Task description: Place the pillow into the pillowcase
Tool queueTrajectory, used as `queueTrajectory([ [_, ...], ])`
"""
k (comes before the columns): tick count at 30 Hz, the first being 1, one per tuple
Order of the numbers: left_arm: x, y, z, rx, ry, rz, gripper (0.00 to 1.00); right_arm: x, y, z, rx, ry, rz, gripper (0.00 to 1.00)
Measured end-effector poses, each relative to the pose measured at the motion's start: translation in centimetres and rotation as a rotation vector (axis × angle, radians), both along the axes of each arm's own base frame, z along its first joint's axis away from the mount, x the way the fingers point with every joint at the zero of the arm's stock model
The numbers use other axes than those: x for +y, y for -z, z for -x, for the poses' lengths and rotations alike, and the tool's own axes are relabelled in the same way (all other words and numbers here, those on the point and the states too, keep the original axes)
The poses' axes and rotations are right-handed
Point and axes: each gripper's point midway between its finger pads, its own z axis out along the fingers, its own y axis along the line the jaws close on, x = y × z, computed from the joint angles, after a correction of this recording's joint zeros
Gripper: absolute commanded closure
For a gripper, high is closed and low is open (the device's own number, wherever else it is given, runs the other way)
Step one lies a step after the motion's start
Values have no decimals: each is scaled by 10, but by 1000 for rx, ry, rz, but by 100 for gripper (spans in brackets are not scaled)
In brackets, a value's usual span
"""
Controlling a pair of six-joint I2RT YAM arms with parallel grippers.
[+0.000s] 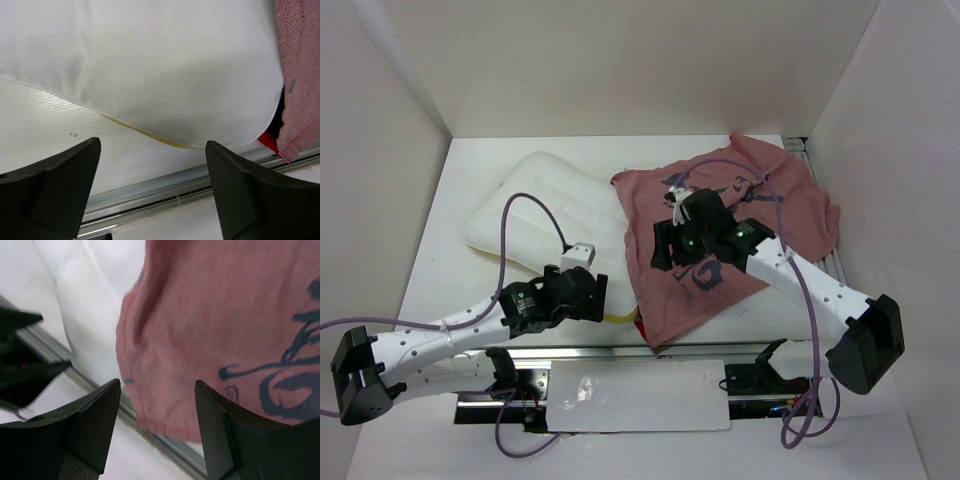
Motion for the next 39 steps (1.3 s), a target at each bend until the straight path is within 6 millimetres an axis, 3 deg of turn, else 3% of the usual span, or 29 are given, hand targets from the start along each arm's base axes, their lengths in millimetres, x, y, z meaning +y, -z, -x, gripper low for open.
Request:
queueTrajectory([
  [7, -11, 15, 8, 59, 20, 46, 0, 8, 54, 73, 108, -159, 87, 35],
  [12, -25, 33, 15, 85, 72, 106, 3, 23, 76, 99, 96, -240, 177, 32],
  [14, -30, 36, 13, 82, 78, 115, 12, 29, 88, 103, 85, -251, 220, 30],
  [17, -39, 40, 7, 69, 95, 109, 37, 35, 107, 102, 72, -247, 277, 29],
  [18, -41, 43, 5, 70, 97, 106, 54, 37, 112, 100, 68, -238, 288, 29],
  [20, -44, 48, 1, 73, 94, 92, 78, 37, 119, 94, 59, -208, 306, 32],
  [21, -45, 50, -2, 74, 90, 82, 94, 35, 124, 90, 53, -186, 317, 38],
  [22, -46, 51, -5, 76, 80, 79, 100, 33, 127, 87, 49, -169, 327, 45],
  [25, -50, 48, -13, 69, 60, 95, 100, 26, 134, 83, 46, -126, 351, 78],
  [27, -53, 46, -16, 56, 58, 112, 100, 24, 134, 81, 40, -105, 351, 89],
  [28, -55, 44, -17, 50, 57, 121, 100, 24, 132, 80, 34, -96, 347, 100],
  [32, -62, 30, -23, 10, 61, 173, 100, 25, 101, 77, -23, -69, 265, 100],
  [36, -74, 6, -32, -62, 79, 250, 100, 32, 55, 80, -90, -86, 122, 100],
  [39, -87, -14, -42, -101, 82, 299, 100, 41, 31, 85, -113, -132, 42, 100],
])
